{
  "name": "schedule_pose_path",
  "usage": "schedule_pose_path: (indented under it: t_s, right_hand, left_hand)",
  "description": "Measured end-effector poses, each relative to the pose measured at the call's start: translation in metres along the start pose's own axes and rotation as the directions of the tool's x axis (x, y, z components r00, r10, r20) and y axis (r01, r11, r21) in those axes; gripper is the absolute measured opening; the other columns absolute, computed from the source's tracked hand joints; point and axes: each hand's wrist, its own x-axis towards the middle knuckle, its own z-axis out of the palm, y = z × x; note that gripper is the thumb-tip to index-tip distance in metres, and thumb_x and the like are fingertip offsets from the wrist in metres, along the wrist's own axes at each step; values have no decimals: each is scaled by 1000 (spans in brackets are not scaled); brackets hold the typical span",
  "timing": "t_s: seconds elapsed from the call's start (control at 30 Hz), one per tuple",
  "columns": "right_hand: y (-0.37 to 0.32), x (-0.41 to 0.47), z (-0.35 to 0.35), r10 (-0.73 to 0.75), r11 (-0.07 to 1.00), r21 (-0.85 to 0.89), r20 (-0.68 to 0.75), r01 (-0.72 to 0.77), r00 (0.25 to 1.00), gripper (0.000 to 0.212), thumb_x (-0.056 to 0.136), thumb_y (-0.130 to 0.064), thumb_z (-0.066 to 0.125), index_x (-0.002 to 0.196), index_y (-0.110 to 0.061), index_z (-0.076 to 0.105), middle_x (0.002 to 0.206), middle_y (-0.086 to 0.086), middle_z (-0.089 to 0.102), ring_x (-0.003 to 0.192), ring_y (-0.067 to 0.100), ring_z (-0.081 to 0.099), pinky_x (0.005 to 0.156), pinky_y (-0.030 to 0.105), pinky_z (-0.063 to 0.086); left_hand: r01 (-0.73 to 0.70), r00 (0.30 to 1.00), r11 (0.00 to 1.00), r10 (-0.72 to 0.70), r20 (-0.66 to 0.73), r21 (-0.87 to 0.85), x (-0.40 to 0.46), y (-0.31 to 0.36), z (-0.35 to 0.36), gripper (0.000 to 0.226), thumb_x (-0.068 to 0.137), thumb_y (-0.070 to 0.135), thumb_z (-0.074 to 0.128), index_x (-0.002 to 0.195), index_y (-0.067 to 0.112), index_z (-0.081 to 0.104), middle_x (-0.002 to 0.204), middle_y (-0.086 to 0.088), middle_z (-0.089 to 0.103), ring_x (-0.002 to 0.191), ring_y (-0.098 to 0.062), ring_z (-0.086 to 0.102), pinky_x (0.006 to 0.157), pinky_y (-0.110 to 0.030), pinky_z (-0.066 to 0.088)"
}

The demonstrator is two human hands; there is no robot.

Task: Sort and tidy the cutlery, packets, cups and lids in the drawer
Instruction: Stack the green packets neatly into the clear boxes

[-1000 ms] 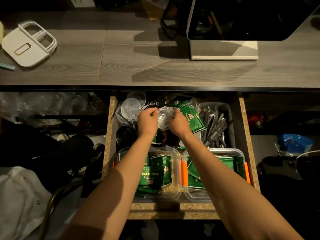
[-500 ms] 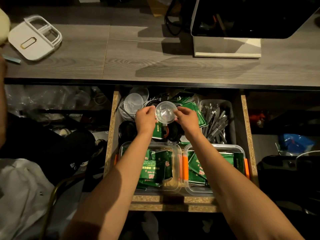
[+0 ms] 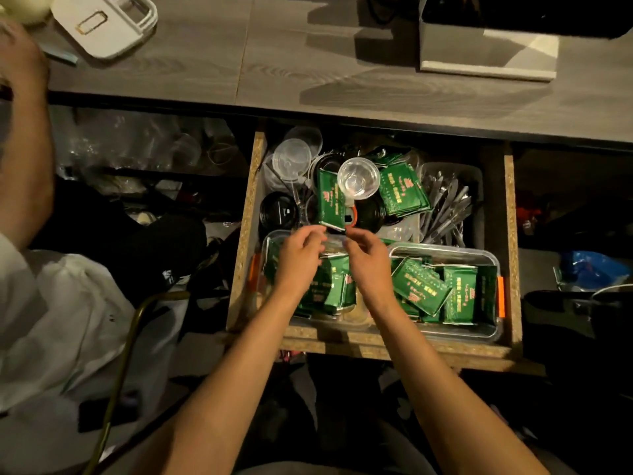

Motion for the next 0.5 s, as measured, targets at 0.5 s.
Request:
schedule_pose_path:
  t_s: [0.5]
  right_hand:
    - [79,-51,33,189,759,-627,471,176,862,55,85,-54,68,124,-16,66,113,5,72,100,19,68,88,32,54]
  left_hand:
    - [126,917,867,-287,277,482,-40,-70,-53,84,92,74,7,140,22,52,133,-5,59,116,-19,54,97,-37,37]
